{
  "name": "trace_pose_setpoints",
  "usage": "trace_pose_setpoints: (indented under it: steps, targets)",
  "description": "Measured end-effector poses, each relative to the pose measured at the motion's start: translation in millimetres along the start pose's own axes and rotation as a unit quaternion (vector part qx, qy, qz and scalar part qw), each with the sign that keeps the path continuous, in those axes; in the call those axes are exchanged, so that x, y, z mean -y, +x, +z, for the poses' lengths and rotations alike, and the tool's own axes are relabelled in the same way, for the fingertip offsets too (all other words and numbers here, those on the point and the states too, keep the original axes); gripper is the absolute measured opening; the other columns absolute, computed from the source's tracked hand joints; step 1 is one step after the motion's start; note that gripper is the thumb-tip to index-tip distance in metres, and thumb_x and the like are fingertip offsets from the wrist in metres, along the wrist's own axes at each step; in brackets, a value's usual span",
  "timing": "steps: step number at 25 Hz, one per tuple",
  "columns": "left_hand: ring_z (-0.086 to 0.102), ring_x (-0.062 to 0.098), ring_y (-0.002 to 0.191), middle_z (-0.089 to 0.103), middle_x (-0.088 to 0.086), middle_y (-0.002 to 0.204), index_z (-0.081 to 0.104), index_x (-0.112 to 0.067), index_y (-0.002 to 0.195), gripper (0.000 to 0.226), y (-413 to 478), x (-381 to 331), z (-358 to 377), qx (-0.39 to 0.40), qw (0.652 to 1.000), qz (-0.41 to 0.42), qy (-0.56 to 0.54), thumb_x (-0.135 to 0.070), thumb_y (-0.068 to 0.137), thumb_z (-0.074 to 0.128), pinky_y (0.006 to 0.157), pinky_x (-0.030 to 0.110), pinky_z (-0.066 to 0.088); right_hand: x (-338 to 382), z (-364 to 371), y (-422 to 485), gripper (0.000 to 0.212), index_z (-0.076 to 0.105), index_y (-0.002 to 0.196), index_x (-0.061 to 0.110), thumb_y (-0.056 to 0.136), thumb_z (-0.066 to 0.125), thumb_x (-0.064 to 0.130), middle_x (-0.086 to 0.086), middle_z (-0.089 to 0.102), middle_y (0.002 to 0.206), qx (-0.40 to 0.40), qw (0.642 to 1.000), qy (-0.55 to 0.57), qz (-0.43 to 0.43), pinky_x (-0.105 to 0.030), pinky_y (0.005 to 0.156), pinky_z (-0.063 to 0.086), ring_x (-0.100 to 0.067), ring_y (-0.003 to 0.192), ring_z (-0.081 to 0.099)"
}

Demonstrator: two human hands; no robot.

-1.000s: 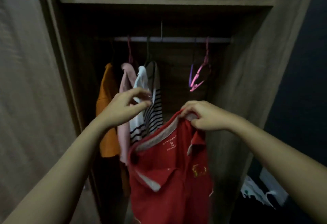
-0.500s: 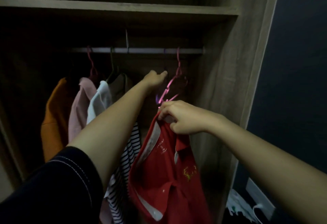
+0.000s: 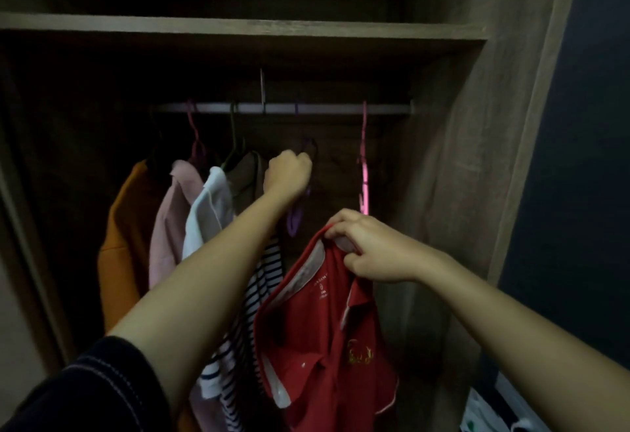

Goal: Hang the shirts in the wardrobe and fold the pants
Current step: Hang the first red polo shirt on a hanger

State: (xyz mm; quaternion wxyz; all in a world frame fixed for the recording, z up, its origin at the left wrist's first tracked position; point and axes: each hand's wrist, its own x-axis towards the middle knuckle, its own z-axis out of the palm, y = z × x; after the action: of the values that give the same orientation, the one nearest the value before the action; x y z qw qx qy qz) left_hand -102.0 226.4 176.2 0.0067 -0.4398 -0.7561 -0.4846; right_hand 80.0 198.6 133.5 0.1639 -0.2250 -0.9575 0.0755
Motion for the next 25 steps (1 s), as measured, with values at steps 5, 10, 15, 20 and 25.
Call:
trace_pose_setpoints:
  steps: [5, 10, 15, 20, 25]
  targets:
    - [0.06, 0.043, 0.096, 0.066, 0.024, 0.1, 0.053, -0.008, 0.11, 0.028, -70, 59, -50, -0.079, 0.988, 0.105, 0.077, -0.03, 0.096, 0.041, 0.08, 0.043, 0.046, 20, 25, 13, 0.051, 0.052, 0.127, 0.007, 0.076, 0.05, 0.002, -0.001, 0.042, 0.132, -0.016, 0.999, 0.022, 0.034, -0.028, 0.107, 0.036, -0.016, 0.123, 0.044]
    - [0.058, 0.045, 0.089, 0.064, 0.026, 0.093, 0.05, -0.007, 0.102, 0.016, -120, 121, -127, -0.104, 0.988, 0.089, 0.069, -0.019, 0.093, 0.044, 0.068, 0.038, 0.034, 37, 45, 33, 0.048, 0.054, 0.124, 0.004, 0.076, 0.053, -0.001, -0.008, 0.043, 0.133, -0.017, 0.995, 0.033, 0.097, -0.027, 0.105, 0.035, -0.021, 0.124, 0.045]
    - [0.067, 0.015, 0.084, 0.07, -0.008, 0.087, 0.064, -0.018, 0.112, 0.032, -167, 189, -206, -0.054, 0.975, 0.205, 0.061, -0.039, 0.092, 0.049, 0.069, 0.016, 0.039, 50, 50, 39, 0.047, 0.051, 0.128, 0.001, 0.081, 0.053, 0.001, -0.009, 0.041, 0.137, -0.081, 0.976, 0.072, 0.187, -0.026, 0.106, 0.032, -0.022, 0.126, 0.043]
    - [0.058, -0.019, 0.09, 0.056, -0.049, 0.092, 0.062, -0.052, 0.1, 0.027, -201, 228, -254, 0.051, 0.972, 0.223, 0.056, -0.057, 0.082, 0.042, 0.079, 0.009, 0.044, 71, 54, 35, 0.047, 0.048, 0.129, 0.001, 0.082, 0.051, -0.001, -0.009, 0.035, 0.141, -0.053, 0.978, 0.068, 0.191, -0.03, 0.107, 0.034, -0.025, 0.128, 0.042]
    - [0.06, -0.017, 0.083, 0.067, -0.033, 0.091, 0.071, -0.021, 0.107, 0.062, -210, 224, -229, 0.105, 0.956, 0.271, 0.043, -0.068, 0.083, 0.038, 0.073, 0.004, 0.041, 147, 65, 27, 0.054, 0.047, 0.129, 0.014, 0.075, 0.054, 0.006, -0.002, 0.034, 0.142, 0.016, 0.995, -0.081, 0.054, -0.041, 0.101, 0.041, -0.031, 0.122, 0.042]
